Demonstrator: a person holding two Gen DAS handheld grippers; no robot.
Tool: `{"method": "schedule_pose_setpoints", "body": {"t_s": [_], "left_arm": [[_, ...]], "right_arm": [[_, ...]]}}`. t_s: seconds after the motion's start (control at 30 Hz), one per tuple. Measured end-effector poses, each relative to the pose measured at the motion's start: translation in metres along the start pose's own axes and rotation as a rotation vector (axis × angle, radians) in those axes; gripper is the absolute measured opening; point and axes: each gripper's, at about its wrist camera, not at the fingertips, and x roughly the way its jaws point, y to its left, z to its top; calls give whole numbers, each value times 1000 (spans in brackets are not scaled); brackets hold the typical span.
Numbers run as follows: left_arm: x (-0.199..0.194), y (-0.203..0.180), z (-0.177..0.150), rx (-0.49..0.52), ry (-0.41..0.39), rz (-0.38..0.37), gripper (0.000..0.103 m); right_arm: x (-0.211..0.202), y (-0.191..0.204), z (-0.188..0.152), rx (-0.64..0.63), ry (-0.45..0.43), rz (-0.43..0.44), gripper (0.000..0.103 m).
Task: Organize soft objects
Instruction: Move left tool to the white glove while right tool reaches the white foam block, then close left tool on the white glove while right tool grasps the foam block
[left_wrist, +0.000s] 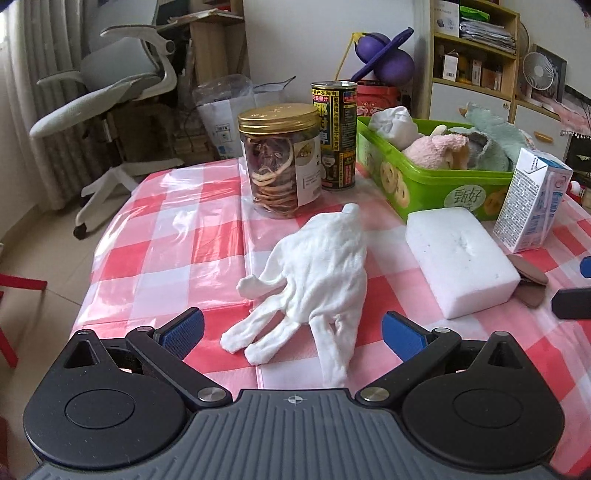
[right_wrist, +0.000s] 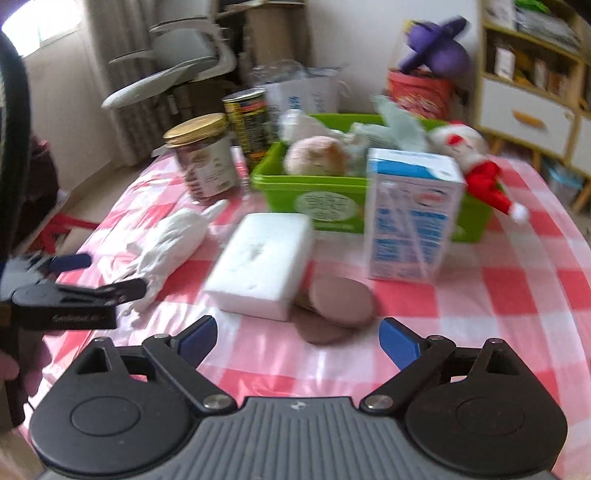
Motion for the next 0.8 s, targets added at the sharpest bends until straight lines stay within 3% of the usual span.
{"method": "schedule_pose_setpoints", "body": {"t_s": [0.23,0.8], "left_arm": [[19,0,0,-15,2,-1,98],[44,-3,9,-93,16,20,97]], "right_arm": [[21,23,-1,-73,-38,41,80],[64,42,2,-159,-15,1,80]]}}
